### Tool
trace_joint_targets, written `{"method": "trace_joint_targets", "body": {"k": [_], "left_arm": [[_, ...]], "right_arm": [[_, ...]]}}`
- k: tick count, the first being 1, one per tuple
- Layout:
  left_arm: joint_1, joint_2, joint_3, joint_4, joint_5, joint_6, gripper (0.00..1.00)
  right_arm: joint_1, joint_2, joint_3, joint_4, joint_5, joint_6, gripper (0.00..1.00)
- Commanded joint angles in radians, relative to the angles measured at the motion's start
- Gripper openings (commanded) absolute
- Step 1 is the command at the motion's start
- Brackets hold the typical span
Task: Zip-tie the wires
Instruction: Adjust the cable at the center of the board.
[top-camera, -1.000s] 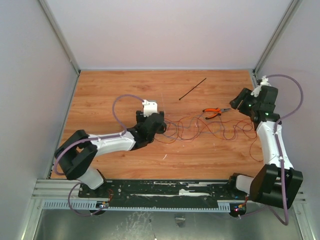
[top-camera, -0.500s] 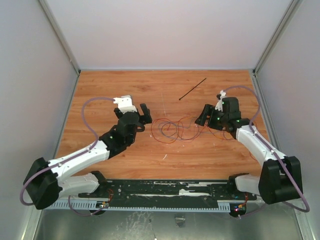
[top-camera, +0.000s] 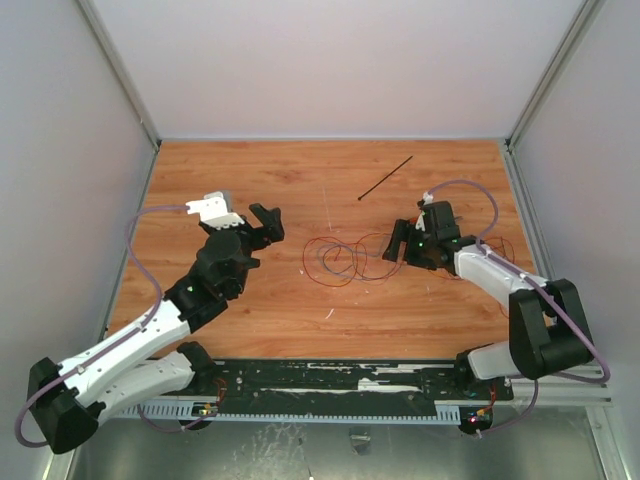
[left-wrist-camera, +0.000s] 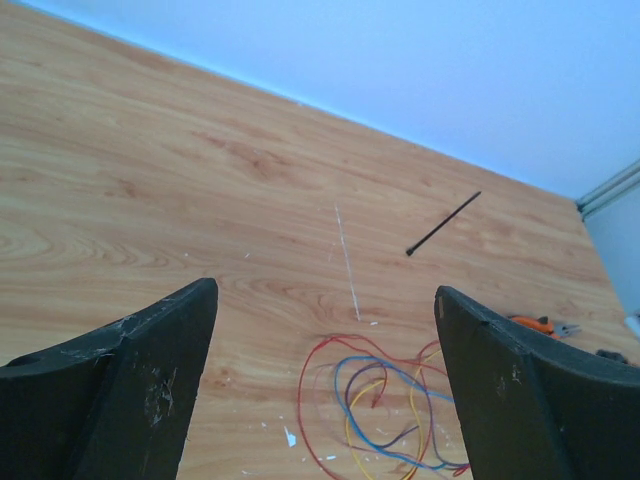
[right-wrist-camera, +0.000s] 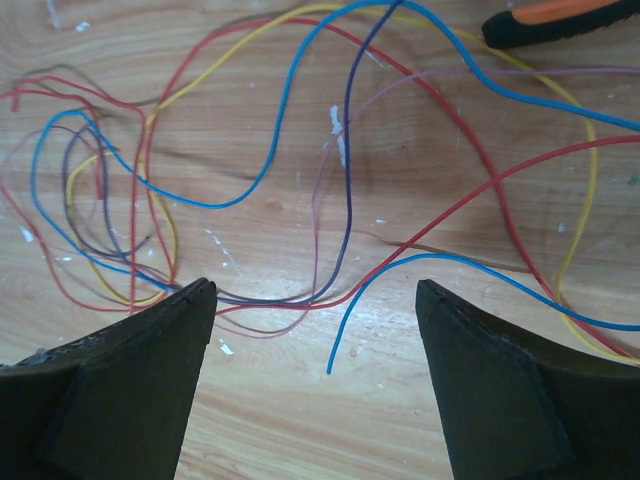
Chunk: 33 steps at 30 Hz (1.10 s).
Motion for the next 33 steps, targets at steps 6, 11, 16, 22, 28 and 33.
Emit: {"method": "trace_joint_targets", "body": {"k": [6,11,16,22,28,33], "left_arm": [[0.011,-0.067,-0.01,-0.018,-0.009,0.01,0.95],[0.014,-0.064,-0.015,-0.017,-0.008,0.009,0.95],[0.021,-0.064,-0.016,-0.012,-0.006,0.019,0.96],[0.03,-0.067,-0.017,-0.01,-0.004,0.026,0.97],[0.037,-0.07,-0.021,-0.002,0.001,0.03,0.97],[0.041,-0.062,-0.018,0.001,0.013,0.029,0.97]], "right_arm": [[0.068,0.097,0.025,0.063,0.074,0.022,0.84],[0.12,0.168,0.072,0.073,0.107,0.017,0.85],[0.173,0.242,0.145,0.044,0.162,0.0,0.85],[0.22,0.315,0.236,-0.024,0.229,-0.02,0.86],[0.222,0.267,0.223,-0.055,0.223,-0.021,0.87],[0.22,0.183,0.248,-0.143,0.212,-0.049,0.86]]}}
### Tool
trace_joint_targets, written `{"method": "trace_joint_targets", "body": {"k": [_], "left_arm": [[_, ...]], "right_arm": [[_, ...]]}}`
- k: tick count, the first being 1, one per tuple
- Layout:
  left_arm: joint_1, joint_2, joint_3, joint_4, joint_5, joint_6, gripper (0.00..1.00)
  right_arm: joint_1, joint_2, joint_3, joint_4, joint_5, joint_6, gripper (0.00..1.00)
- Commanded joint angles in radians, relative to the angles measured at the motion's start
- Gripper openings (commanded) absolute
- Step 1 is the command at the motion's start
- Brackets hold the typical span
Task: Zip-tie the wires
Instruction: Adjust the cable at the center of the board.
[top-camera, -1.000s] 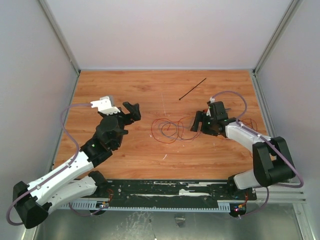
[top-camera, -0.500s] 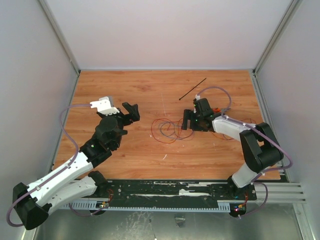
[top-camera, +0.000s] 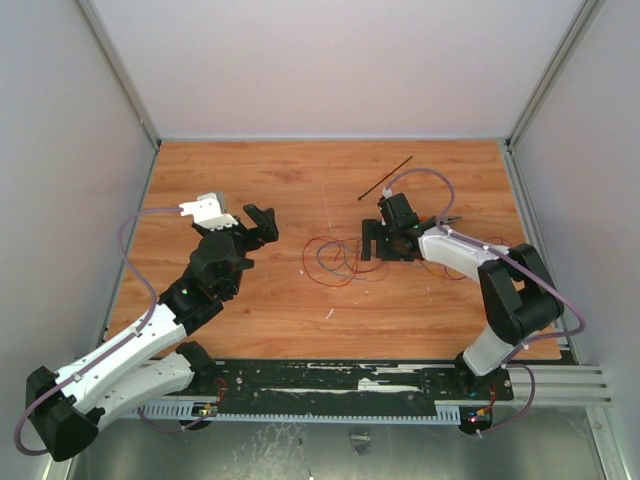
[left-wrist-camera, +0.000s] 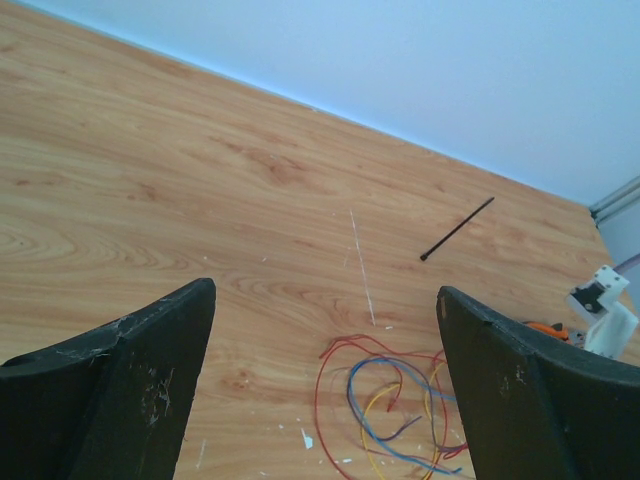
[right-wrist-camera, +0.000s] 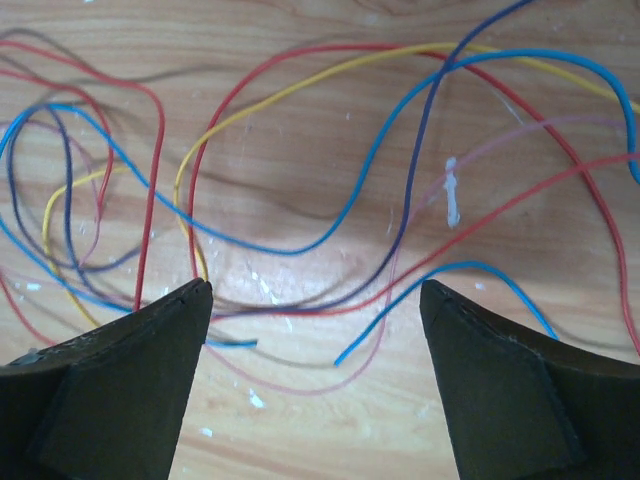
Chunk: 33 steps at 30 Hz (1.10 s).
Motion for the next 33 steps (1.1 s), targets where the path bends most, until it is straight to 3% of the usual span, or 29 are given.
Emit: {"method": "trace_joint_targets", "body": {"k": [1,7,13,25,29,33], "left_arm": [[0.009,-0.003,-0.004,0.024,0.005,0.01,0.97],[0.01,0.006,-0.006,0.034,0.018,0.005,0.97],[0.013,0.012,-0.007,0.035,0.031,-0.002,0.97],[0.018,0.0,-0.017,0.039,0.034,-0.001,0.98],[0.02,0.0,-0.021,0.044,0.036,-0.002,0.98],[0.022,0.001,-0.024,0.047,0.038,-0.002,0.98]], "right_arm": [[0.003,-0.107,0.032,-0.098,0.019,-0.038,0.85],[-0.008,-0.17,0.023,-0.143,0.053,-0.07,0.75],[-0.008,-0.111,0.05,-0.121,0.049,-0.064,0.63],[-0.001,-0.022,0.07,-0.165,0.161,-0.043,0.55],[0.001,-0.002,0.076,-0.197,0.211,-0.042,0.45],[0.0,-0.022,0.051,-0.214,0.272,-0.044,0.28]]}}
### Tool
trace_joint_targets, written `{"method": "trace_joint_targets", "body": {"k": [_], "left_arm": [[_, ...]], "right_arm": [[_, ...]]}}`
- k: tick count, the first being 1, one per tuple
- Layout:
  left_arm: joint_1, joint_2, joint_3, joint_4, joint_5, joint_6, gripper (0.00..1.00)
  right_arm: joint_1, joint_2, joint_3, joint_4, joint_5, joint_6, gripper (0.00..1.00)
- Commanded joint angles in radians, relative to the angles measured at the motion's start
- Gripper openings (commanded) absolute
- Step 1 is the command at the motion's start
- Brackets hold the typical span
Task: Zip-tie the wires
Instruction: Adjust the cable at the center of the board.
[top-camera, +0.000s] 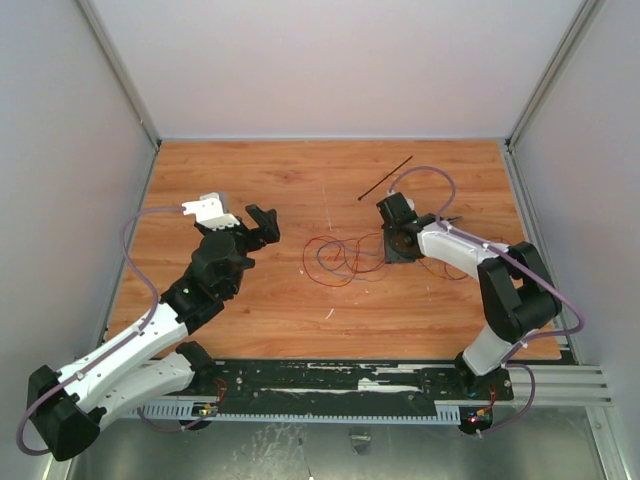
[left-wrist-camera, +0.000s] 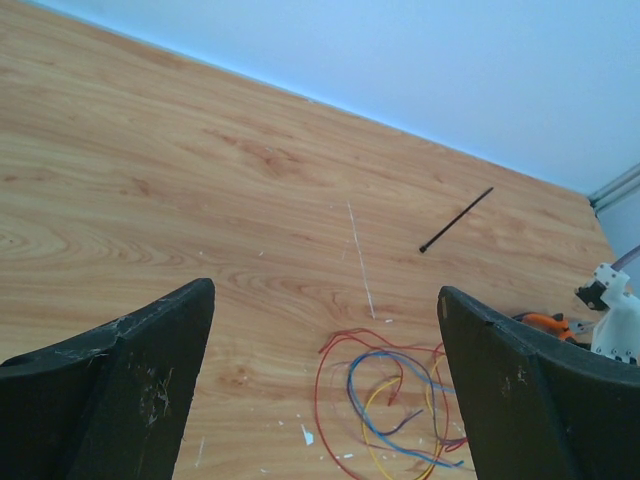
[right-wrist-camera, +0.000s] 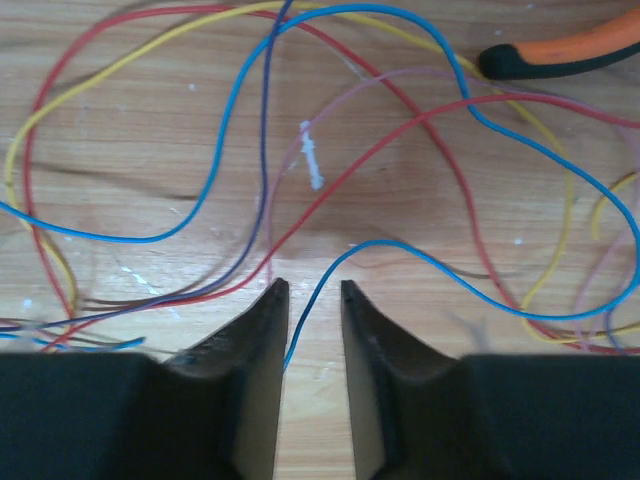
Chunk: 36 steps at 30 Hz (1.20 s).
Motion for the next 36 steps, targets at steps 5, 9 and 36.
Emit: {"method": "trace_joint_targets", "body": {"k": [5,9,36], "left_arm": [[0.009,-0.014,-0.015,0.036,0.004,-0.001,0.98],[0.011,-0.016,-0.016,0.036,0.008,-0.002,0.98],[0.02,0.005,-0.009,0.058,0.036,-0.002,0.98]], "right_arm": [[-0.013,-0.08,-0.028,-0.054,0.143,0.003,0.01],[-0.056,-0.151,-0.058,-0.088,0.169,-0.018,0.0],[-0.354,-0.376,-0.018,-0.106,-0.103,-0.086,0.63]]}}
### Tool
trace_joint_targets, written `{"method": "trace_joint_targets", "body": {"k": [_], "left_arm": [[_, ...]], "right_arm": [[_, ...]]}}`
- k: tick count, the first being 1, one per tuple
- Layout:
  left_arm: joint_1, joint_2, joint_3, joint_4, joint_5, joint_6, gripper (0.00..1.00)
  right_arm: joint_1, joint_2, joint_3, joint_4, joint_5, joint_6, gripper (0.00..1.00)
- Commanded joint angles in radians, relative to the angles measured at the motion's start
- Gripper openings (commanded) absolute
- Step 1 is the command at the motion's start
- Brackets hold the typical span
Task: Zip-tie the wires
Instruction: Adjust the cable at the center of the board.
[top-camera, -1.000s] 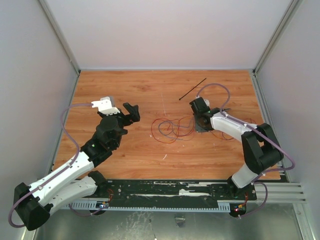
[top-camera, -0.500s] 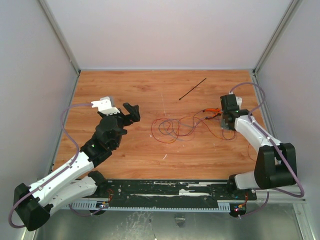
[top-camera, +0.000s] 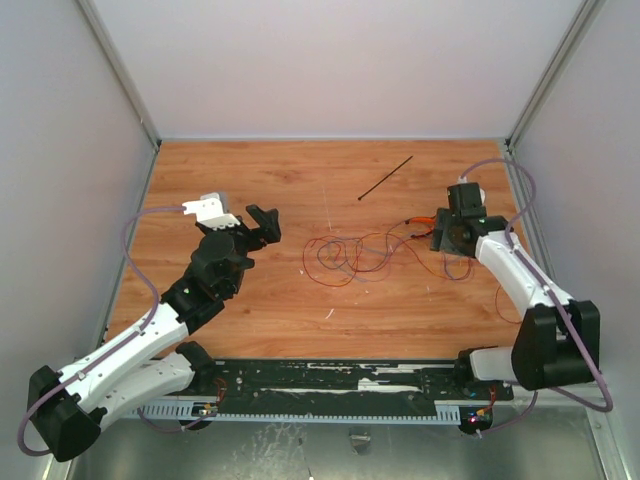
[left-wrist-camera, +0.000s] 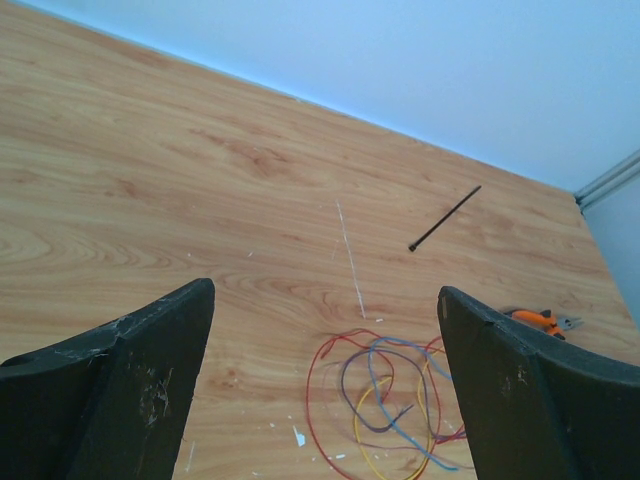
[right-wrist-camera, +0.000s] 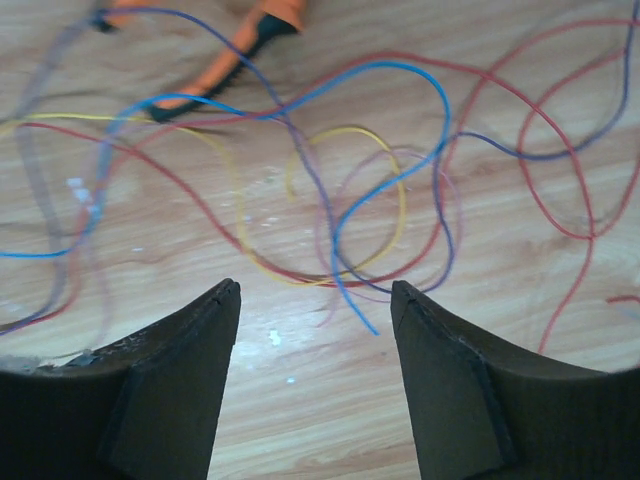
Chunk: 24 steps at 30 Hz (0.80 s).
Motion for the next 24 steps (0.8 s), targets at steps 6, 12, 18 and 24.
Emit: {"method": "trace_joint_targets", "body": {"k": [6,12,18,24], "left_arm": [[0.012,0.009,0.003,0.037,0.007,0.002,0.98],[0.014,-0.003,0.006,0.032,0.01,0.001,0.98],[0.015,-0.008,0.007,0.029,0.012,0.003,0.98],[0.017,-0.004,0.002,0.03,0.015,-0.001,0.98]], "right_arm": [[0.084,-0.056,-0.008,0.175,-0.37,0.09,0.64],[0.192,0.063,-0.032,0.27,-0.389,0.139,0.68],[0.224,0.135,-0.04,0.299,-0.369,0.153,0.77],[0.252,0.181,-0.066,0.352,-0.399,0.17,0.86]]}}
